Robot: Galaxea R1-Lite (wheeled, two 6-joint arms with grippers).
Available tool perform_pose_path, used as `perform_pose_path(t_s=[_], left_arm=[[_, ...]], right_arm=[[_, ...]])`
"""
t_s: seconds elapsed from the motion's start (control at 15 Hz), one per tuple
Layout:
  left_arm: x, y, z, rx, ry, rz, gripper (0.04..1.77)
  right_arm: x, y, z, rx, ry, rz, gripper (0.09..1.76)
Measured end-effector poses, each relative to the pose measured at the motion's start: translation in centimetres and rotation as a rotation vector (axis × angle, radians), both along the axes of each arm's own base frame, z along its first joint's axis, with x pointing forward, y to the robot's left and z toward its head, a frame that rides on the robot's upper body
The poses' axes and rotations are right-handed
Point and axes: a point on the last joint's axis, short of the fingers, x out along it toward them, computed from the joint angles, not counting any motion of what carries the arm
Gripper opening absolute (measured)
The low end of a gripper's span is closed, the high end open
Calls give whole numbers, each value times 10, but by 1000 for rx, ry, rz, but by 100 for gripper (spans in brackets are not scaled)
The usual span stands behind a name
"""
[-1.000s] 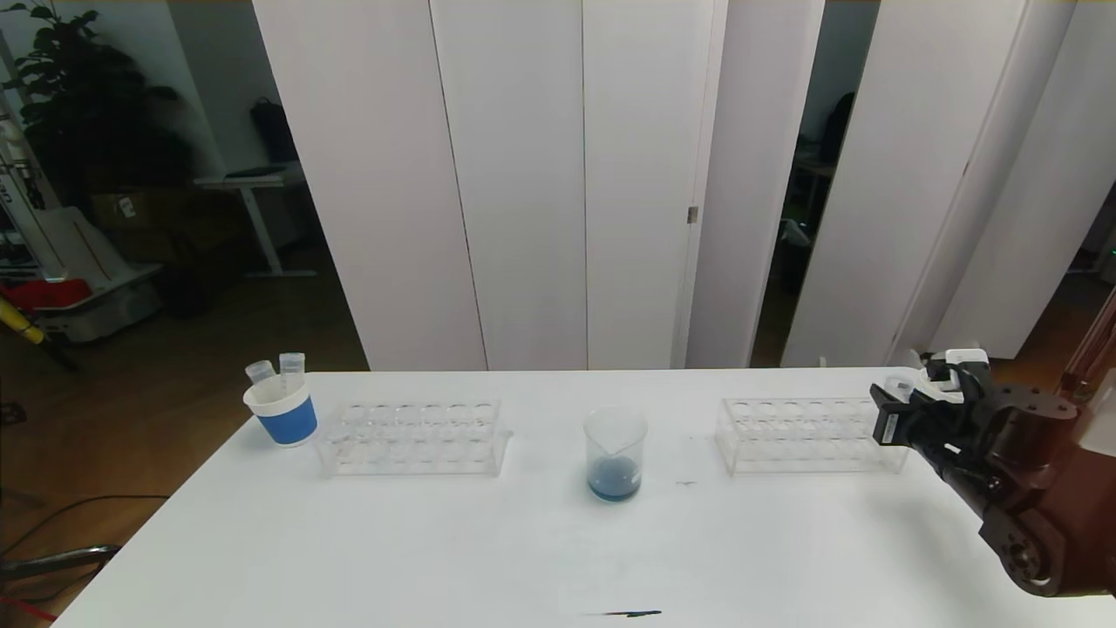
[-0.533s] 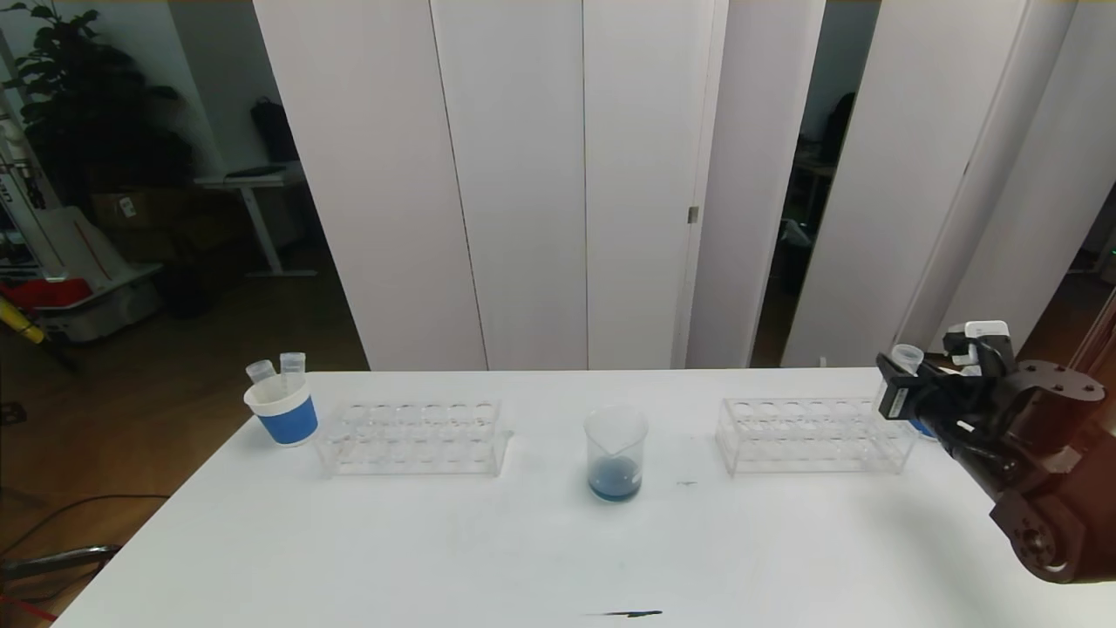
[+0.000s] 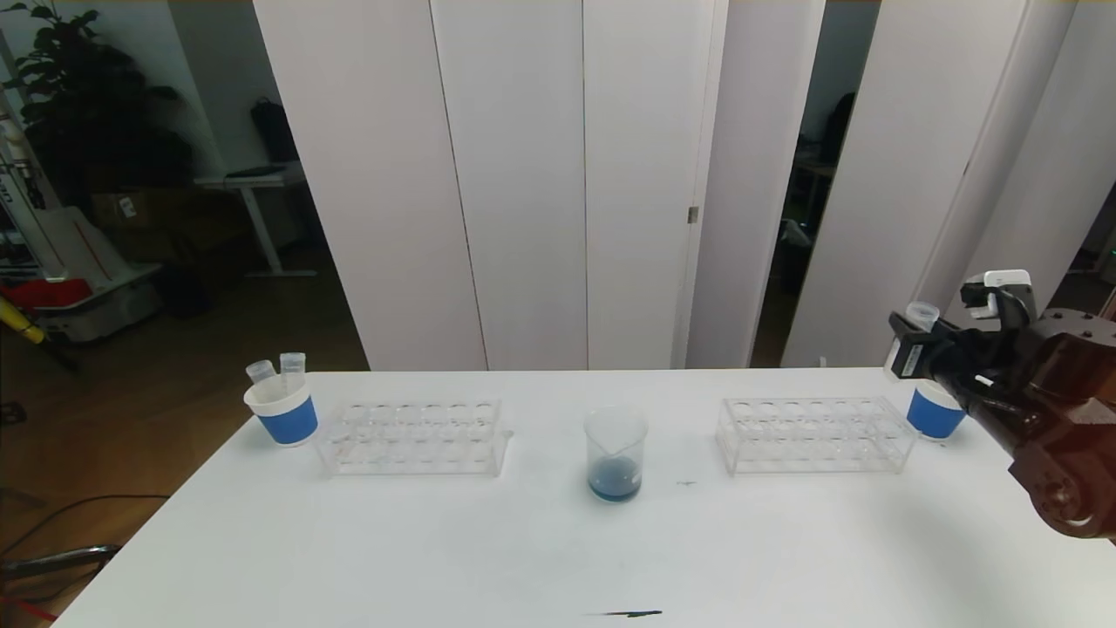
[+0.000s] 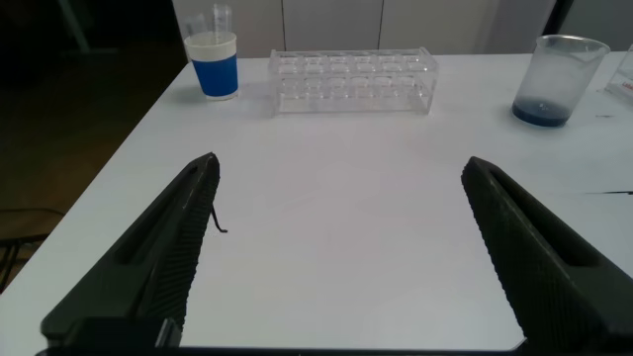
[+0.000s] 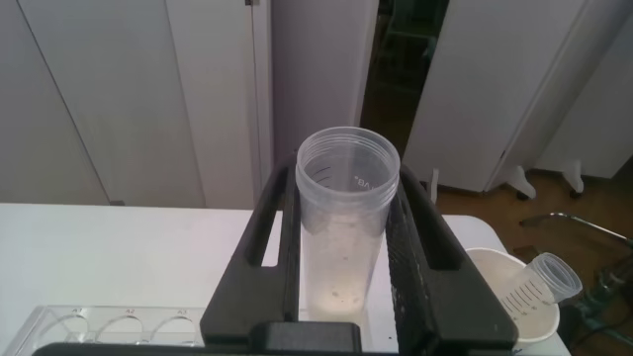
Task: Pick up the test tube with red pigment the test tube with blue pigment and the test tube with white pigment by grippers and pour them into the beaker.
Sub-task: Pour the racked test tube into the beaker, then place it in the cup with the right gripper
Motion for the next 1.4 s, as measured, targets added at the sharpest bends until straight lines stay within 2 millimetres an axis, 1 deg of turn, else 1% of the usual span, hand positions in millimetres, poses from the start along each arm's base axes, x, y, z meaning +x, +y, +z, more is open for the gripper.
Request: perform_pose_path(t_s=[0.13,0.4,0.6,0.87,1.0,1.13,1.27,1.4], left_arm=[[0,0,0,0,0,0,175],[0,0,0,0,0,0,175],[0,0,0,0,0,0,175],[0,0,0,0,0,0,175],[0,0,0,0,0,0,175],[0,0,0,0,0,0,175],[0,0,0,0,0,0,175],[0,0,0,0,0,0,175]], right_arm=[[7,1,18,5,37,10,58],[26,9,61,10,73,51,58],[36,18,88,9,79,184,58],[47,28,118,-36,32,330,58],[55,37,127,-77,-13,429,58],[64,50,131,-112,-48,538,58],[75,68,134,-154,-89,617,58],[84,91,137,-194,-138,701,58]])
